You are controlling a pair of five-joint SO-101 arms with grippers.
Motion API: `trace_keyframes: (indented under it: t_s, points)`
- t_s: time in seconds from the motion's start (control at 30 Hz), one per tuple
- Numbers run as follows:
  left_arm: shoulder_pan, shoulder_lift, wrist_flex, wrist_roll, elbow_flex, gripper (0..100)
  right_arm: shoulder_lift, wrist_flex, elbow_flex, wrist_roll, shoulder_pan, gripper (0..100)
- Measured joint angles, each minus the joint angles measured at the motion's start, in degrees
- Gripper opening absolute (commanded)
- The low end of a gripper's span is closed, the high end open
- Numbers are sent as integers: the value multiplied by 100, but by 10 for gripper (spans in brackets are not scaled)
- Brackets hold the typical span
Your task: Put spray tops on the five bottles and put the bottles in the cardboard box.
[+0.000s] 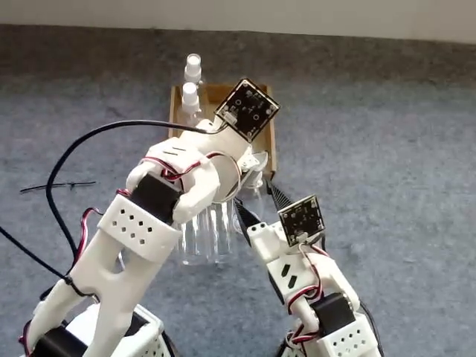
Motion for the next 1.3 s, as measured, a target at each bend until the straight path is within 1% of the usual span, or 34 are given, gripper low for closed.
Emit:
trace_keyframes:
  t_s: [0.13, 0.27, 0.37, 0.43, 0.77, 1.1, 1.3]
  points:
    - [26, 9, 0, -26, -492, 178, 0, 0, 0, 0, 0, 4]
    - [-343, 9, 0, -26, -967, 178, 0, 0, 0, 0, 0, 4]
    - [-642, 9, 0, -26, -1046, 178, 0, 0, 0, 0, 0, 4]
    - [-668, 9, 44, -141, -1020, 178, 0, 0, 0, 0, 0, 4]
    - [18, -18, 70, -246, -141, 178, 9, 9, 18, 0, 0, 4]
    - [97, -44, 70, -255, -62, 178, 9, 9, 18, 0, 0, 4]
    - [404, 53, 114, -273, -26, 178, -9, 0, 0, 0, 0, 4]
